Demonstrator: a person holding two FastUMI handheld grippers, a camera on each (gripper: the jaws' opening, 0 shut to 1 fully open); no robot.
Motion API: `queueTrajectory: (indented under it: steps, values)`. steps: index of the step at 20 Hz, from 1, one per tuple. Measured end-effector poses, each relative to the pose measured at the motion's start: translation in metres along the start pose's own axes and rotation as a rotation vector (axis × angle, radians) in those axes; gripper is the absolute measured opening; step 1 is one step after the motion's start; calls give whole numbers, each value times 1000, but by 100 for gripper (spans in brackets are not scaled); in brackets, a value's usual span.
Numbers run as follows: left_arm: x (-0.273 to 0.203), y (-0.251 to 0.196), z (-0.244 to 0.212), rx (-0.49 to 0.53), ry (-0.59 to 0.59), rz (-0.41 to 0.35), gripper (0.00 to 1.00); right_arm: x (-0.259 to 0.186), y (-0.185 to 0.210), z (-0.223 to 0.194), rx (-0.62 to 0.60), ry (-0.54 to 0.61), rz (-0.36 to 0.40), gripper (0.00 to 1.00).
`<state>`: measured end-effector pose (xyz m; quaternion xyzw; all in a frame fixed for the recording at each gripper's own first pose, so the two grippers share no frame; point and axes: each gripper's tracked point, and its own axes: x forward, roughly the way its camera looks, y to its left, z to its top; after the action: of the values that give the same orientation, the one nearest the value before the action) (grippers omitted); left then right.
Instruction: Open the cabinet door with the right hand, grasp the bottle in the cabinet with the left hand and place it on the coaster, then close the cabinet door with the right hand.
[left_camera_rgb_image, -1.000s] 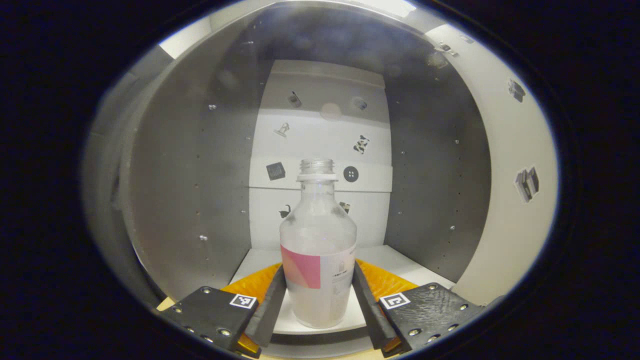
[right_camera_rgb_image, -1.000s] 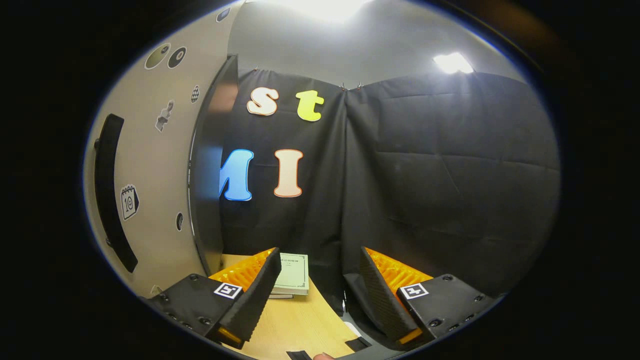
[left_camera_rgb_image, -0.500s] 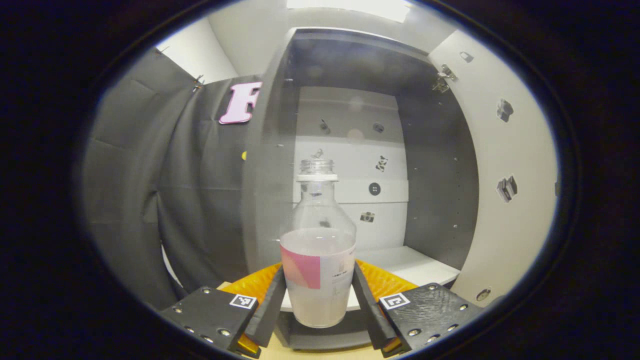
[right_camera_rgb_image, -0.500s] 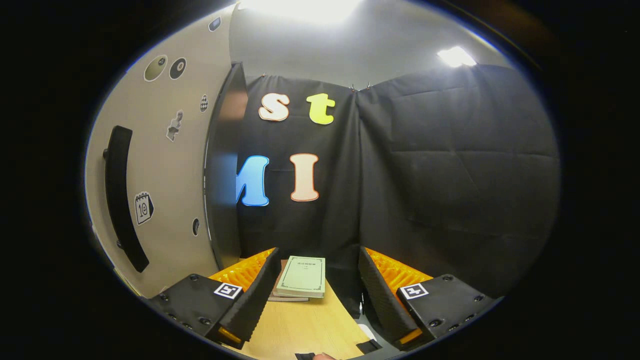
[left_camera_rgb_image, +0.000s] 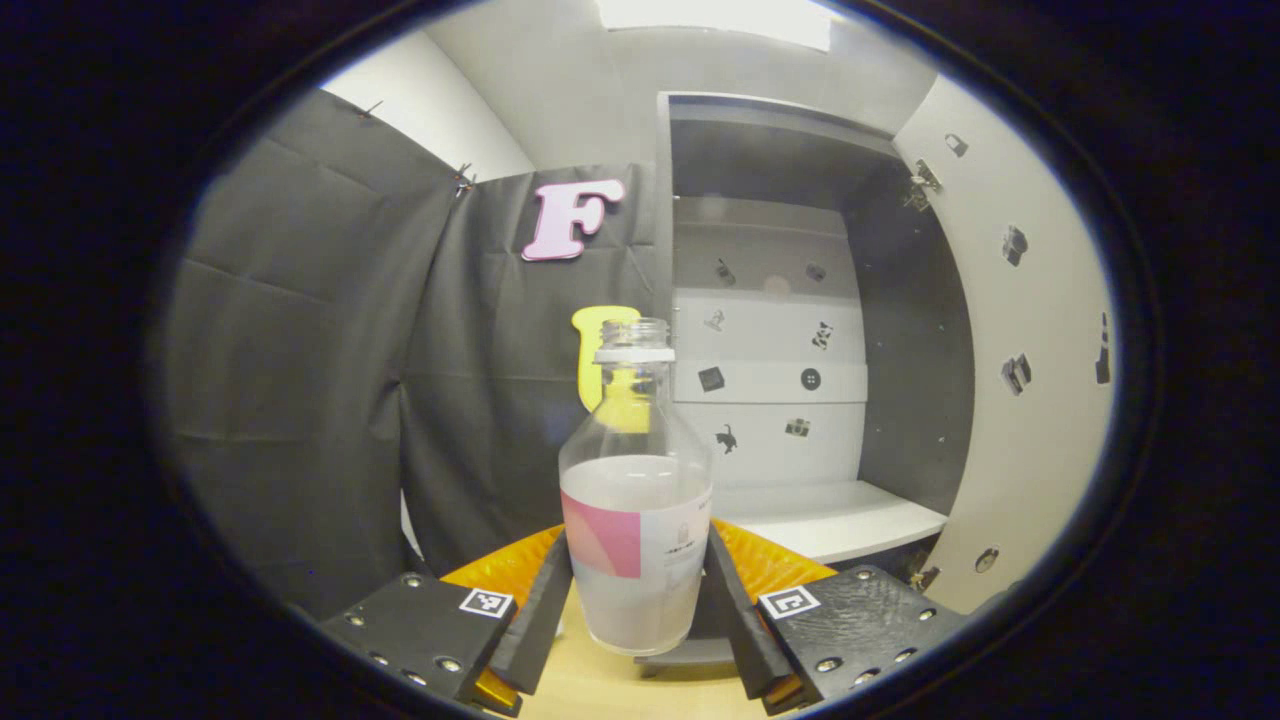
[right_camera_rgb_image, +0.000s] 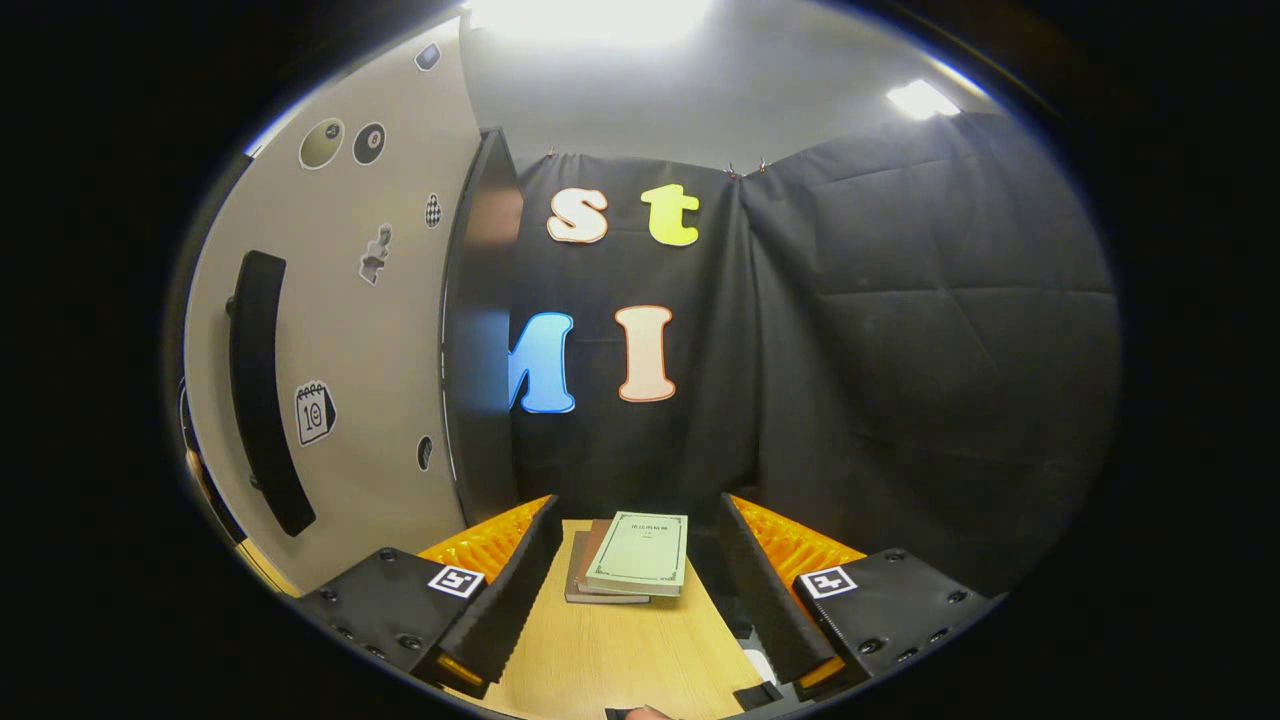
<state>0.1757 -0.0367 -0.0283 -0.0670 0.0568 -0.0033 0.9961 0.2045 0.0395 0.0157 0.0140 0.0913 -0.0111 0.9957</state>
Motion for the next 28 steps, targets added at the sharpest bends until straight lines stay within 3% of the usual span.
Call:
queueTrajectory:
  steps: [7,14,17,18,22,28]
  values:
    - [-51,32,-31,-38,-4,63,74,0,-13,-12,-10,-4,2,99]
    - [-92,55,-99,-82,45,93,76,-1,-20,-30,21,10,-9,99]
    - [-103,65,-132,-92,82,123,72,1,-21,-38,38,28,-10,99]
    - [-106,67,-142,-95,94,131,76,4,-21,-40,35,33,-11,99]
    - [-108,72,-180,-118,134,150,72,6,-17,-43,16,37,-8,98]
    - [-111,75,-253,-119,226,171,75,5,-21,-46,-32,43,-22,97]
